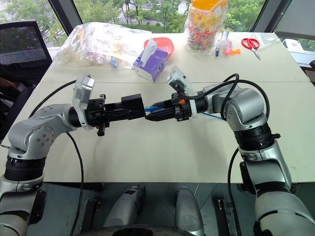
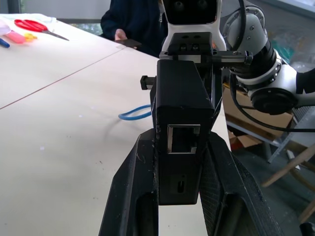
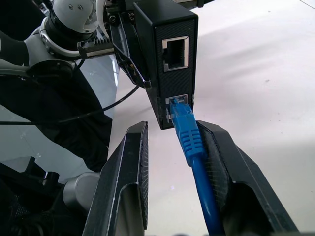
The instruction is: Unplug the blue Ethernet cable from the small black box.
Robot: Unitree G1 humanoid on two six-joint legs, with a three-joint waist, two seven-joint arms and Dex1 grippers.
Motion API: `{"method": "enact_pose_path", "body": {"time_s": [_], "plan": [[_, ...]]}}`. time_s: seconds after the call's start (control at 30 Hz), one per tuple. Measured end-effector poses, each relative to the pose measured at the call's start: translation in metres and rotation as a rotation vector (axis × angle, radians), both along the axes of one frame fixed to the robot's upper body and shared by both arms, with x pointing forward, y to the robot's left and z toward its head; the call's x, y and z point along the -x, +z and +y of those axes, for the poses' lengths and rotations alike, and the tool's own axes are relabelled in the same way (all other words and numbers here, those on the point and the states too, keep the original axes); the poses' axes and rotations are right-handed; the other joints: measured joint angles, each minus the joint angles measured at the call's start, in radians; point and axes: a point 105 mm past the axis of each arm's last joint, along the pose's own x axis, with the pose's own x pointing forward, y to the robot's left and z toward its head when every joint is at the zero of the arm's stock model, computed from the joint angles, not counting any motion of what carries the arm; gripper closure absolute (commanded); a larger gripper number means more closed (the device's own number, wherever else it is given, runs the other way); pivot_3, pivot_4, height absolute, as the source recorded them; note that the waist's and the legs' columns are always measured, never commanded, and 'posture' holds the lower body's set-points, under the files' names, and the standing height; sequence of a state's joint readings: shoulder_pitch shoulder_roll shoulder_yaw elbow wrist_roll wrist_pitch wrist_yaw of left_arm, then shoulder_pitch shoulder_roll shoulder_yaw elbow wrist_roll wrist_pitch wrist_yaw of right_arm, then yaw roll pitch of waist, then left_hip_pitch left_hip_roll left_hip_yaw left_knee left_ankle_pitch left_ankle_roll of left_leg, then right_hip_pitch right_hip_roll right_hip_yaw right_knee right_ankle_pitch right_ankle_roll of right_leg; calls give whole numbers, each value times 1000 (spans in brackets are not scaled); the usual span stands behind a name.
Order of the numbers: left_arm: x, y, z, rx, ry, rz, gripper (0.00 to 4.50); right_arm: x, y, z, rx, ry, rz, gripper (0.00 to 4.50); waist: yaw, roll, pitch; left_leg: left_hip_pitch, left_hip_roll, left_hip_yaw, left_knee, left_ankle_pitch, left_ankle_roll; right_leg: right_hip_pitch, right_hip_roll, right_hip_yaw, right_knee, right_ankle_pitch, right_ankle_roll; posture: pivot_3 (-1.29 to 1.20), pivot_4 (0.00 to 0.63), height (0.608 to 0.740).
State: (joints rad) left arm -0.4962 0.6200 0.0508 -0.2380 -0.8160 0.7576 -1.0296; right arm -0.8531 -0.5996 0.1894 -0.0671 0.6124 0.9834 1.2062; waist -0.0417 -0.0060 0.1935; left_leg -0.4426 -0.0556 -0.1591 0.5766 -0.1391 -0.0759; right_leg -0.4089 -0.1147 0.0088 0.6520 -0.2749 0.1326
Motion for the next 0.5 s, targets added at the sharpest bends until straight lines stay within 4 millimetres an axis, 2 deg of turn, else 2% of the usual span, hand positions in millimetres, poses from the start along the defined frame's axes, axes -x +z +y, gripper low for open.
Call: {"method": "enact_pose_path", "body": {"time_s": [0.43, 0.5], "plan": [[3, -3, 1, -19, -16, -3, 4004, 1, 4, -2, 0, 17, 1, 3019, 0, 0, 0, 0, 0, 0, 0, 0, 0, 0, 0, 0, 0, 0, 0, 0, 150, 728], [4, -3, 1, -23, -19, -5, 4004, 1, 3, -2, 0, 18, 2, 3535, 0, 0, 0, 0, 0, 0, 0, 0, 0, 0, 0, 0, 0, 0, 0, 0, 150, 728]]}}
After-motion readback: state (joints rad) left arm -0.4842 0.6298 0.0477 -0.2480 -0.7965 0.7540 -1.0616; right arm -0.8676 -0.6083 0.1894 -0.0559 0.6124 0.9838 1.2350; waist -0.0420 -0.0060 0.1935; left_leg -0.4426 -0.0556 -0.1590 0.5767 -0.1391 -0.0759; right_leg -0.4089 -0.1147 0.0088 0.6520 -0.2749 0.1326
